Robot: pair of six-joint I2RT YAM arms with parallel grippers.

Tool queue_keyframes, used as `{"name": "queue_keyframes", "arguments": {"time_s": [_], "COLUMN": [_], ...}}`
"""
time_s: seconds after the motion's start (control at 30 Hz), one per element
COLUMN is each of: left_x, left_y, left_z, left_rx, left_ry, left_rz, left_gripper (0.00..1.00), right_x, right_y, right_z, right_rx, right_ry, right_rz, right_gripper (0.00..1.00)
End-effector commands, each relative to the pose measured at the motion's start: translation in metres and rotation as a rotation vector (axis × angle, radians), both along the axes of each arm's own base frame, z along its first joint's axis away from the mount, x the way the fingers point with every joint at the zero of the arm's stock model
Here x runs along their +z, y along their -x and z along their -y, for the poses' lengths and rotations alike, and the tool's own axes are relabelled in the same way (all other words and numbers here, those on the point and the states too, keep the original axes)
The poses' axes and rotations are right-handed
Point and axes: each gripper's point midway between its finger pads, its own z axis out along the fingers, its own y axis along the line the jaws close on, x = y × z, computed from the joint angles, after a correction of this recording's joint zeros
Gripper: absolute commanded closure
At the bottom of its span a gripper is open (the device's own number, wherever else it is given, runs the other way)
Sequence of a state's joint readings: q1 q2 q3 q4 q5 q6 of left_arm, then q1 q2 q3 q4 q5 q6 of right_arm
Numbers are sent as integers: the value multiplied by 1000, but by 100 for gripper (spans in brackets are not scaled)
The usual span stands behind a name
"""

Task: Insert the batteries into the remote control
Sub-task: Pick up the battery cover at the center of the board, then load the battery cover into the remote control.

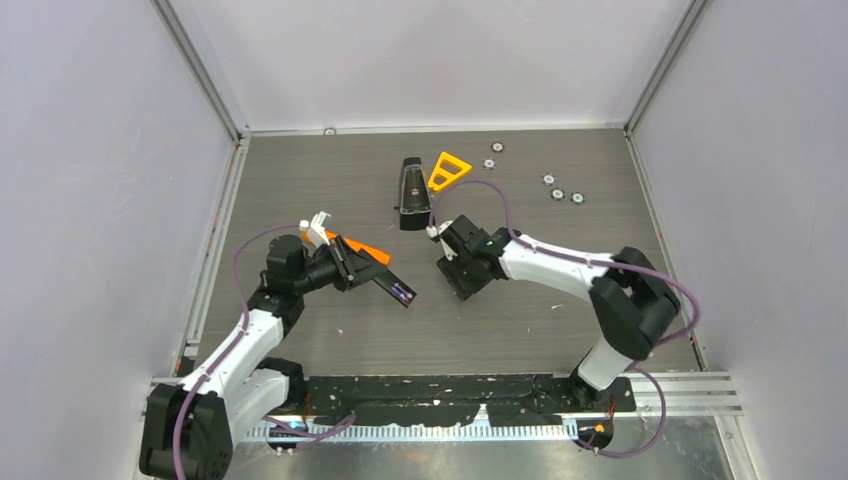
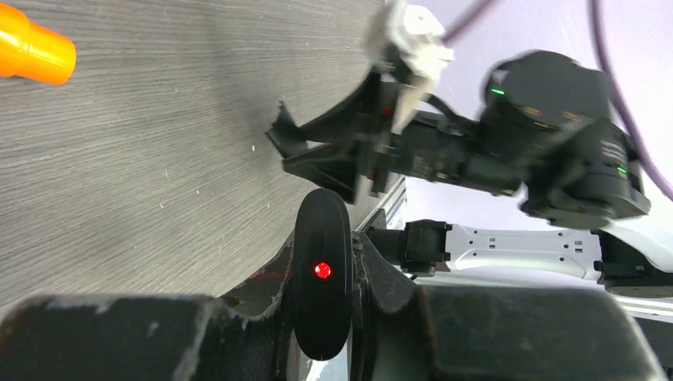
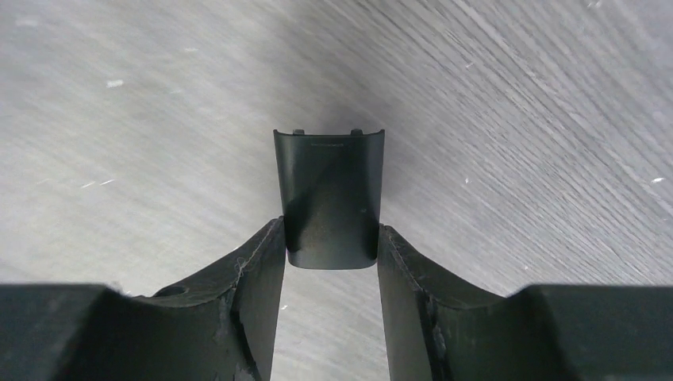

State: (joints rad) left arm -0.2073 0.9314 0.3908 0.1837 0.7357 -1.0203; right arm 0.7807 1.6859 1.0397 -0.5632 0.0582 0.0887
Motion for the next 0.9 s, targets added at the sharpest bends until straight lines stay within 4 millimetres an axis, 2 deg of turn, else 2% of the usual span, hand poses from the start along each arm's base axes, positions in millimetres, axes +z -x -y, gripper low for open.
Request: {"name": "queue_keyframes", "arguments": {"time_s": [0.0, 0.1, 0.23, 0.3, 0.5, 0.63, 0.87], "left_x": [8, 13, 27, 35, 58, 67, 73], "left_y": [2, 4, 7, 11, 20, 24, 26], "left_z": [3, 3, 6, 10, 19, 19, 18], "left_rx": [-42, -53, -67, -87, -119, -112, -105], "left_ry": [14, 12, 7, 6, -2, -1, 7], "left_rz": [70, 102, 176, 222, 368, 408, 424], "left_gripper": [100, 100, 100, 100, 100, 100, 100], "right_x": [73, 117, 161, 178, 211, 221, 208], "right_y": [2, 19, 39, 52, 78, 86, 95], "right_z": [-31, -45, -58, -66, -90, -101, -118], "right_rx": [77, 152, 225, 264, 329, 334, 343], "right_ry": [-189, -296, -403, -430, -461, -452, -397], "right_rz": [170, 242, 321, 362, 446, 467, 433], "right_gripper": [66, 66, 66, 66, 66, 66, 65]}}
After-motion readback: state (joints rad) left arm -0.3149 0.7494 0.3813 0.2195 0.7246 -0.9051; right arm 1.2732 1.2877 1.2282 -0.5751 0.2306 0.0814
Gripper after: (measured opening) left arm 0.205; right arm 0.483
